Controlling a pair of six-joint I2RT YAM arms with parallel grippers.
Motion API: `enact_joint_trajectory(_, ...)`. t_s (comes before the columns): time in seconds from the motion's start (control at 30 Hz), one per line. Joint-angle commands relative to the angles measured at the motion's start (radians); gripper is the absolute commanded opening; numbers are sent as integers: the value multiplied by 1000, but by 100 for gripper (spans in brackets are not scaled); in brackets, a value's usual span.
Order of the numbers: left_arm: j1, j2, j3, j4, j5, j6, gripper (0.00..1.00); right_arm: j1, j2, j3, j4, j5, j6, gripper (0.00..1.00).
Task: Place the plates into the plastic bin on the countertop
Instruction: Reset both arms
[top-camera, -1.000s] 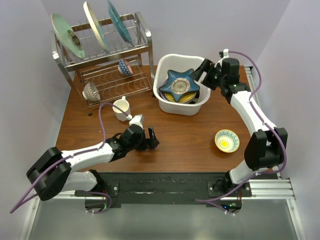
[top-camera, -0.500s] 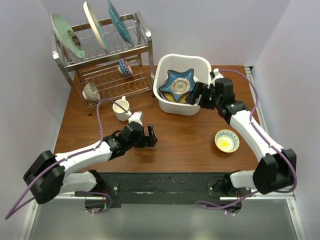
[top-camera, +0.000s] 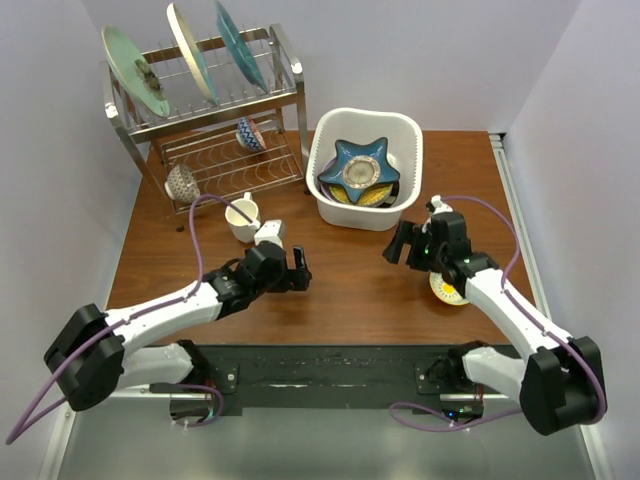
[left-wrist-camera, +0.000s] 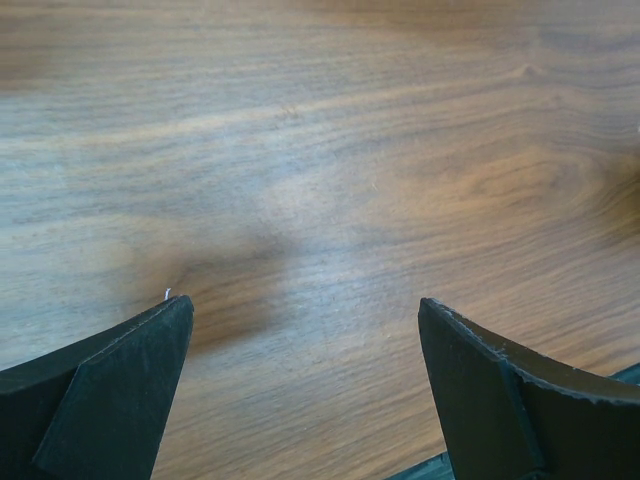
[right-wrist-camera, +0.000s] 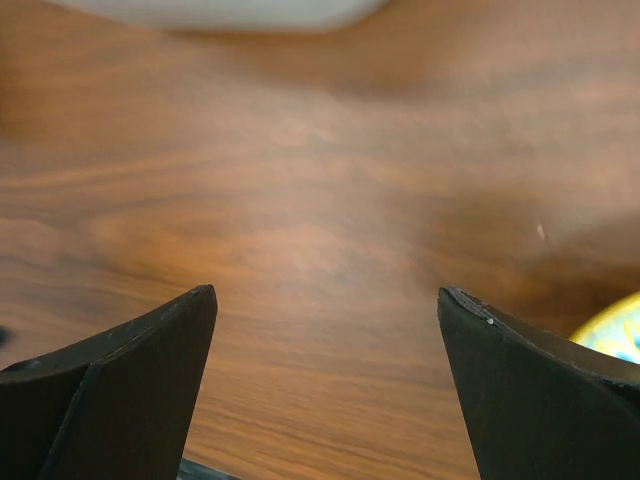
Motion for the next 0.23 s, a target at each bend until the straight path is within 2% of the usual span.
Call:
enact_joint_trajectory(0.0,5,-44,40,-16,-71,17,100,4,-27,-69,41,79,15,96)
enact_joint_trajectory(0.2,4,-182,-23,50,-114,64,100,4,-40,-124,79,159,22,99)
